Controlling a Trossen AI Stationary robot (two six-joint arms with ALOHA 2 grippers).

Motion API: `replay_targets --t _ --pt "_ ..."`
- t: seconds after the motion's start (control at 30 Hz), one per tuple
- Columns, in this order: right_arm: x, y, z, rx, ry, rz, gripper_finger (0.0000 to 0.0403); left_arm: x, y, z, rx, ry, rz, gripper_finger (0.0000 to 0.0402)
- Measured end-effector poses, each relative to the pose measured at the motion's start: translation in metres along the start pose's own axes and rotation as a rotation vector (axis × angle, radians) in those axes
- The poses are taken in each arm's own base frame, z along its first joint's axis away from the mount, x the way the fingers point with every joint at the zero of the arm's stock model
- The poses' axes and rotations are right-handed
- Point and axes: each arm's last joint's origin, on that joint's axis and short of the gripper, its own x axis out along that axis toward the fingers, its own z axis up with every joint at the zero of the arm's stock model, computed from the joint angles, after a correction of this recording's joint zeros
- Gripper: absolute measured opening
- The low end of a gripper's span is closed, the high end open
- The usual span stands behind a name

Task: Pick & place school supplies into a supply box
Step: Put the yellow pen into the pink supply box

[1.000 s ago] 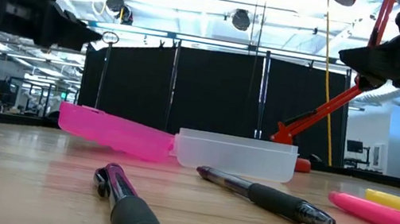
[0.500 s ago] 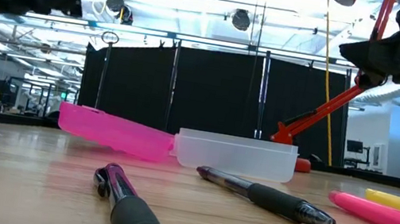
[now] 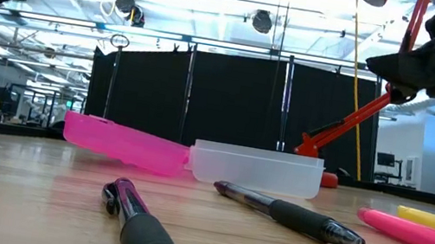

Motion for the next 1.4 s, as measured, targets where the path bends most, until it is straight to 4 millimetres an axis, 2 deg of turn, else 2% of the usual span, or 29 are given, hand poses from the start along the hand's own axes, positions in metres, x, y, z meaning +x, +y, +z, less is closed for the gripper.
replay_targets --t 0.17,0.37,0.57,0.67,0.83,1.03,1.1,1.2,1.3,1.4 --pt "0.0 0.0 -0.003 0.058 0.031 -0.003 0.0 -0.003 0.0 -0.023 -0.05 0.281 0.167 0.0004" --pt "0.0 -0.003 -0.009 0.172 0.094 -0.12 0.0 -0.005 -0.003 -0.031 -0.043 0.369 0.162 0.0006" --pt "0.028 0.015 0.03 0.304 0.35 -0.186 0.0 -0.005 -0.003 -0.031 -0.1 0.366 0.173 0.0007" --pt "0.054 0.038 0.056 0.31 0.465 -0.186 0.0 -0.005 -0.002 -0.029 -0.109 0.349 0.181 0.0007" --pt "0.104 0.1 0.102 0.306 0.633 -0.167 0.0 -0.004 0.0 -0.025 -0.128 0.295 0.201 0.0007" --pt "0.137 0.167 0.133 0.454 0.881 -0.334 0.0 -0.003 0.0 -0.023 -0.147 0.279 0.207 0.0007" --pt "0.143 0.186 0.135 0.535 0.994 -0.395 0.0 -0.003 0.0 -0.023 -0.18 0.275 0.208 0.0008" --pt "0.146 0.206 0.127 0.618 1.129 -0.537 0.0 -0.003 0.0 -0.023 -0.212 0.272 0.211 0.0008" --pt "0.142 0.212 0.109 0.682 1.156 -0.799 0.0 -0.003 0.0 -0.023 -0.211 0.272 0.213 0.0008" --pt "0.144 0.217 0.089 0.739 1.177 -0.897 0.0 -0.003 0.0 -0.023 -0.181 0.275 0.21 0.0008"
